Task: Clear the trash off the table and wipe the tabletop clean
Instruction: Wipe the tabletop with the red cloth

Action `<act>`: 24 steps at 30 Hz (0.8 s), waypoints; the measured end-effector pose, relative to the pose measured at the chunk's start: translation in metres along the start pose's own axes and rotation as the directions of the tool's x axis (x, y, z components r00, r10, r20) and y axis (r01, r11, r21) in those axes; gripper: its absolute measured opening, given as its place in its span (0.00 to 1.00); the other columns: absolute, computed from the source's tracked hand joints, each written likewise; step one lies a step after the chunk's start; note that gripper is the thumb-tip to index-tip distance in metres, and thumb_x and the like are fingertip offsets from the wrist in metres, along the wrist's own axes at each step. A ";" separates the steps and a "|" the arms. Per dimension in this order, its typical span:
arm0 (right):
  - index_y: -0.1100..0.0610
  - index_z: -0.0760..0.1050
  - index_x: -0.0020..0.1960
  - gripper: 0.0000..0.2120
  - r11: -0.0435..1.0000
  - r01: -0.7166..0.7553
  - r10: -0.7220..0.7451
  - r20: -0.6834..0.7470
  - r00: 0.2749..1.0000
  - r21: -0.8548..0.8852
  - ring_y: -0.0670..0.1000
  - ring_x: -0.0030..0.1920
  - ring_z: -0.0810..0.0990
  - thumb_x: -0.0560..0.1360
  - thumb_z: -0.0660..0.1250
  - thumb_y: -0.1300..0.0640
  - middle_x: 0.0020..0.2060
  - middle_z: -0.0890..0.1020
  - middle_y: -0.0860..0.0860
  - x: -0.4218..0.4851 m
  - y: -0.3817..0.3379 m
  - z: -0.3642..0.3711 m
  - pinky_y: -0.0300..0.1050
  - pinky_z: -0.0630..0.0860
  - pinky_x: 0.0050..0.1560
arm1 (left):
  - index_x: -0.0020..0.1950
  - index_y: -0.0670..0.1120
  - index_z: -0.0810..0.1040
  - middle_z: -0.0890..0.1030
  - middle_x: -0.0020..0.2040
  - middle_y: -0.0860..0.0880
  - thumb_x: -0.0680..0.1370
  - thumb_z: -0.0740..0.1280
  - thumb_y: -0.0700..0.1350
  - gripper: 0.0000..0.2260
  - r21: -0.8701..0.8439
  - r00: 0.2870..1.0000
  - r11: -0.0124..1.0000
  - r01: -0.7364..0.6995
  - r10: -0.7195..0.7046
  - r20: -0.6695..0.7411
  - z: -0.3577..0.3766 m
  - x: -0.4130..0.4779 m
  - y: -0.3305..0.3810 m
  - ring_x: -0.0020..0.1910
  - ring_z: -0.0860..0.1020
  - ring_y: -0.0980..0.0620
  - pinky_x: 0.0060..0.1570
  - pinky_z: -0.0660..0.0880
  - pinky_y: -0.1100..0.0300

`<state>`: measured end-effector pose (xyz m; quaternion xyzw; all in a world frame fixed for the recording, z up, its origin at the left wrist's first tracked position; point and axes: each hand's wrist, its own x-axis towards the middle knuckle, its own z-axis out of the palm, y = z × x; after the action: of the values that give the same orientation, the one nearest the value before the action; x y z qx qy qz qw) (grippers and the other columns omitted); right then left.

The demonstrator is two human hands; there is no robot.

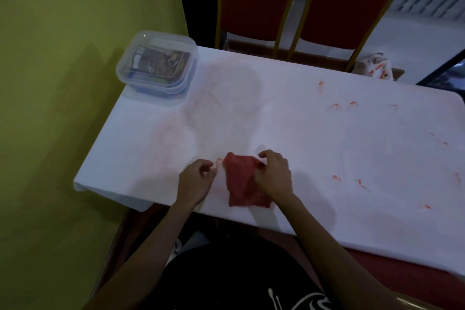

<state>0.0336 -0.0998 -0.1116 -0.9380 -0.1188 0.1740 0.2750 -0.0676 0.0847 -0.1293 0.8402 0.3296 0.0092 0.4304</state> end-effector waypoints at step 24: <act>0.60 0.46 0.81 0.33 0.740 0.475 -0.416 0.231 0.880 -0.476 0.59 0.80 0.45 0.83 0.40 0.41 0.80 0.47 0.58 0.022 -0.013 0.103 0.63 0.47 0.78 | 0.79 0.46 0.60 0.57 0.80 0.42 0.85 0.52 0.47 0.22 0.535 0.931 0.842 -0.071 0.249 -0.268 0.027 0.050 -0.083 0.80 0.52 0.44 0.77 0.52 0.40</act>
<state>0.0116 -0.0332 -0.1913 -0.9097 -0.3971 0.1153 0.0382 -0.0660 0.1274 -0.2207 0.9360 0.3144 0.0962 0.1261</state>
